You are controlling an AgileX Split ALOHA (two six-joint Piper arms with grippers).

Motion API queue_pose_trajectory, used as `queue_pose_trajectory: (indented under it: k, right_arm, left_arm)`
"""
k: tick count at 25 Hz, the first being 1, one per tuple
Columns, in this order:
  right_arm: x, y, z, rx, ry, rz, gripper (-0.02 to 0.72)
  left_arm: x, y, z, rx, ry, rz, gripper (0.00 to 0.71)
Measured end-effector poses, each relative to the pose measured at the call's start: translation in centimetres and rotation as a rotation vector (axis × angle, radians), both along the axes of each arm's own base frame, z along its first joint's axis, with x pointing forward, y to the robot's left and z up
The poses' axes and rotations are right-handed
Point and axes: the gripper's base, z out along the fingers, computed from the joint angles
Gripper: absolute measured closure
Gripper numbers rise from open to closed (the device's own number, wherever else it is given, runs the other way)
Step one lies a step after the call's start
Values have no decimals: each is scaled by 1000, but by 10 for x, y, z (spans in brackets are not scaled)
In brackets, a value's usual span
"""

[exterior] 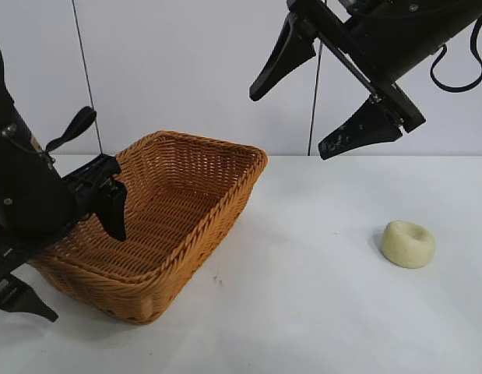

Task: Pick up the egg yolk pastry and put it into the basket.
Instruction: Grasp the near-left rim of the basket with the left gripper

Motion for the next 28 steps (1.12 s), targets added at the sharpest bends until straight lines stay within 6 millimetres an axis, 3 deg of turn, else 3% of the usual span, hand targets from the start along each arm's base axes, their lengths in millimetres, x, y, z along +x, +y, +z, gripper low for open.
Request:
queue_pose_trajectory:
  k: [5, 13, 22, 28]
  right_arm:
    - [0, 0, 0, 0, 2, 2, 8]
    - [0, 0, 0, 0, 2, 2, 8]
    - [0, 0, 0, 0, 3, 2, 8]
    - [0, 0, 0, 0, 3, 2, 8]
  left_arm:
    - [0, 0, -2, 4, 7, -1, 44]
    - [-4, 2, -3, 23, 52, -3, 275]
    - [-4, 1, -3, 15, 58, 14, 603]
    - [-3, 1, -2, 14, 55, 11, 623]
